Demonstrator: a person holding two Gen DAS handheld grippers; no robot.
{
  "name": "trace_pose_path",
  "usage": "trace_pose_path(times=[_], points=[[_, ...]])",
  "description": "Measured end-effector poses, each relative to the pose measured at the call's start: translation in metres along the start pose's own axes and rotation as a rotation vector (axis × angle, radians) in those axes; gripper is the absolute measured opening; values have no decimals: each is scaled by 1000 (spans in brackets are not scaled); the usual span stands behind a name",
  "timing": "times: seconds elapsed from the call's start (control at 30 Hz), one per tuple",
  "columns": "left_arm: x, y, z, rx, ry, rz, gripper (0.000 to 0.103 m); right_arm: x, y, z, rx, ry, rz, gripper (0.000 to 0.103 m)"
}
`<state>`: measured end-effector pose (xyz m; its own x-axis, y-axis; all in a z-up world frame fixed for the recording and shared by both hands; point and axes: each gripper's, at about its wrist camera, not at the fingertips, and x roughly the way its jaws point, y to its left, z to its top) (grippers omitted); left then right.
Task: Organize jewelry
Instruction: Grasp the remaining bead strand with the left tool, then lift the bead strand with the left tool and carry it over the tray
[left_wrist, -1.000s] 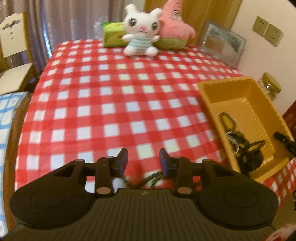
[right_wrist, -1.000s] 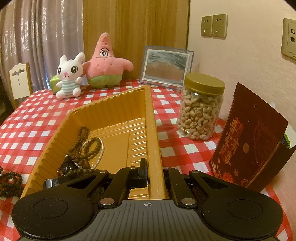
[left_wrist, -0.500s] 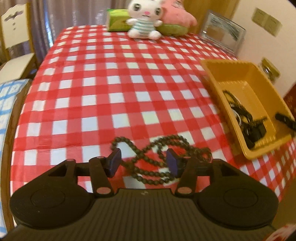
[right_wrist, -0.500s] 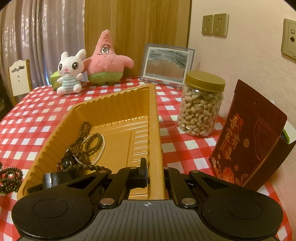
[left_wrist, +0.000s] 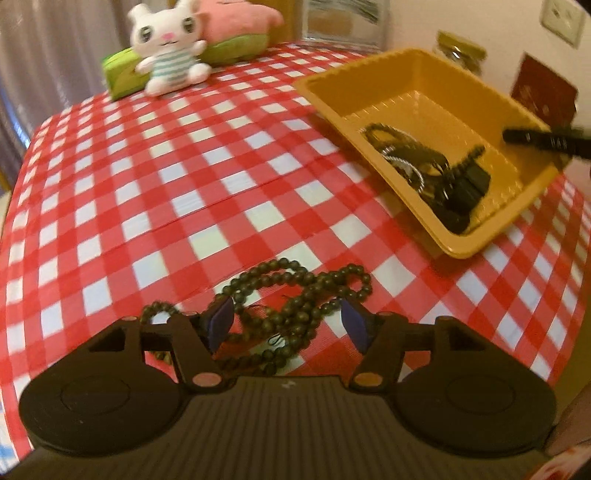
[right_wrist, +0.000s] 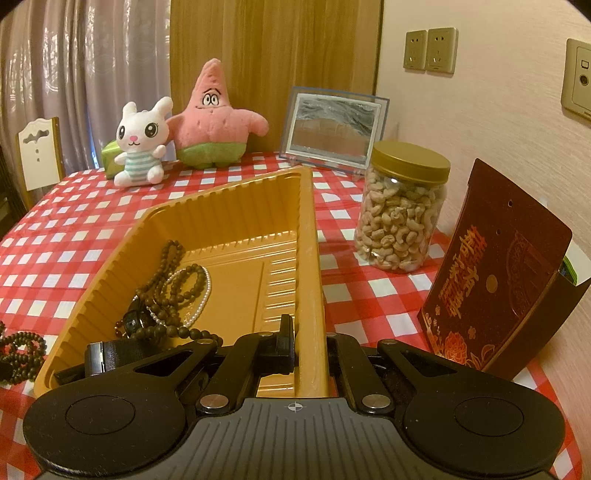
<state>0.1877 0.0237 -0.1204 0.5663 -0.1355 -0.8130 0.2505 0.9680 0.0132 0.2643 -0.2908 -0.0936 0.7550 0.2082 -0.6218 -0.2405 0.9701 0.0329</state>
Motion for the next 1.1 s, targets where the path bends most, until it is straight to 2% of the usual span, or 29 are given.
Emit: trace_pose_path(times=[0.1, 0.33, 0.47, 0.57, 0.63, 0.67, 0.7, 0.9, 1.1], points=[[5, -6, 0, 38, 5, 3, 62, 0, 0, 0, -1, 0, 0, 3], [13, -10, 3, 58, 11, 11, 60, 0, 0, 0, 0, 0, 0, 3], [19, -10, 2, 73, 28, 7, 52, 0, 0, 0, -1, 0, -1, 3], [21, -10, -1, 73, 28, -18, 42, 0, 0, 0, 0, 0, -1, 3], [20, -10, -2, 76, 20, -30, 29, 0, 0, 0, 0, 1, -1, 3], [20, -10, -2, 83, 21, -39, 15, 0, 0, 0, 0, 0, -1, 3], [20, -9, -1, 85, 28, -54, 10, 0, 0, 0, 1, 1, -1, 3], [13, 0, 2, 37, 37, -60, 7, 0, 0, 0, -1, 0, 0, 3], [-15, 25, 14, -43, -40, -35, 7, 0, 0, -1, 0, -1, -1, 3]])
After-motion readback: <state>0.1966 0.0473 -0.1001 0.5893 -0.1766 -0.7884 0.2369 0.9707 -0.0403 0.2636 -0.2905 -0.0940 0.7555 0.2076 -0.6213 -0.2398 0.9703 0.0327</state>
